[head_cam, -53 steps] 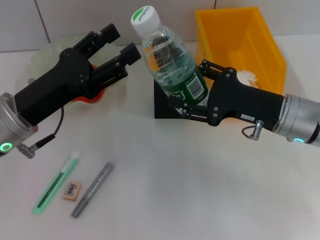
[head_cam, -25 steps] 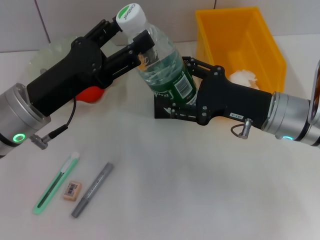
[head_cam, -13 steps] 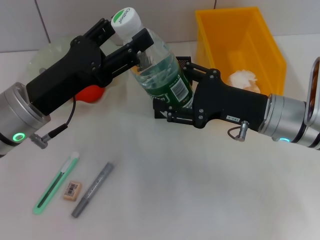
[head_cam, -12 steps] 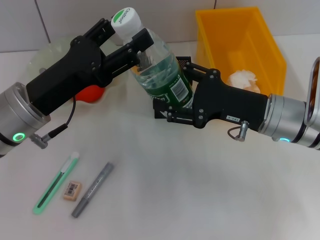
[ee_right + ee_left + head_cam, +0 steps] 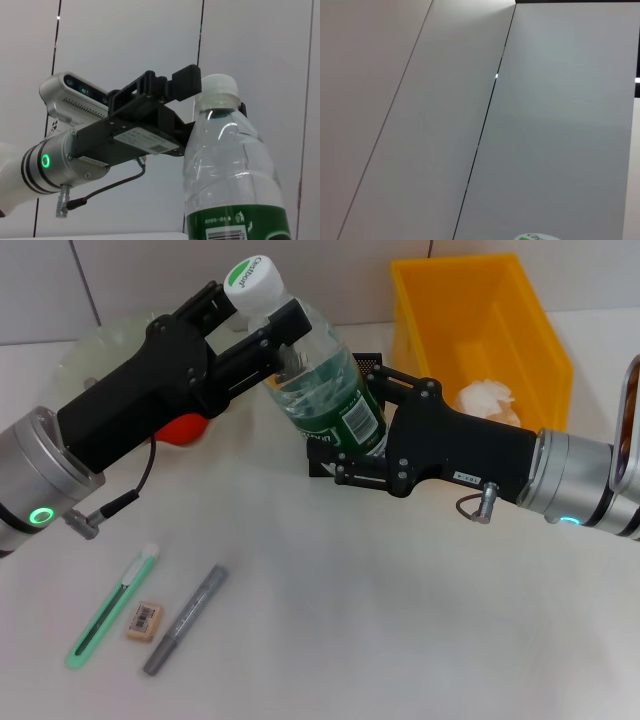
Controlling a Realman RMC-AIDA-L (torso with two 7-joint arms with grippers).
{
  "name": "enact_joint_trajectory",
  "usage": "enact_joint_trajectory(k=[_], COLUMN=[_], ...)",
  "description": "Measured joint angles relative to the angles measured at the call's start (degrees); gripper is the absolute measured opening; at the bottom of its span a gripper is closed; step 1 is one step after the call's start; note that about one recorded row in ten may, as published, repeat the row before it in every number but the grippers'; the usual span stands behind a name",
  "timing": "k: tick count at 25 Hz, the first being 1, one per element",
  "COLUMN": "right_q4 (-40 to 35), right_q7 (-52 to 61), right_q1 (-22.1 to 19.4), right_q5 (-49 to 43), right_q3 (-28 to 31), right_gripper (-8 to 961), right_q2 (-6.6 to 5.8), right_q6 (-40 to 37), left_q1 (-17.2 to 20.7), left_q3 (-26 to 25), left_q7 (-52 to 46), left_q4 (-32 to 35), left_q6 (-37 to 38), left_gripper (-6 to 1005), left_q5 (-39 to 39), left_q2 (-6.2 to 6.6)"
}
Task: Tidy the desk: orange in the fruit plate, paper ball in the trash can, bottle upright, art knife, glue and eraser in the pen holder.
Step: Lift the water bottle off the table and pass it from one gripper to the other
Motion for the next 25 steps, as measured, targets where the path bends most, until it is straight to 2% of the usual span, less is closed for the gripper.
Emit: enact_joint_trajectory(k=[2,8,13,25], right_q4=[0.0,0.0,0.0,-0.1], right_q7=[0.0,-0.1,-0.1,0.0], right_q1=[0.0,-0.1,0.0,0.6], right_q5=[0.0,0.0,0.0,0.0], right_q3=[-0.1,-0.2,-0.2,-0.2], right_gripper=[766,766,766,766], right_q2=[0.00,0.00,-0.01,0.00], right_q6=[0.0,-0.1,-0.1,-0.1], left_q1=[0.0,-0.3,-0.5,-1.3], left_q3=[0.0,0.0,0.0,0.0], left_q7=[0.0,0.0,0.0,0.3], left_q4=[0.0,0.0,0.0,0.0], left_q6=[0.1,0.0,0.0,-0.2], left_gripper=[835,597,463,450], left_q5=[0.0,-0.1,-0.1,-0.1], left_q2=[0.00,0.00,0.00,0.00])
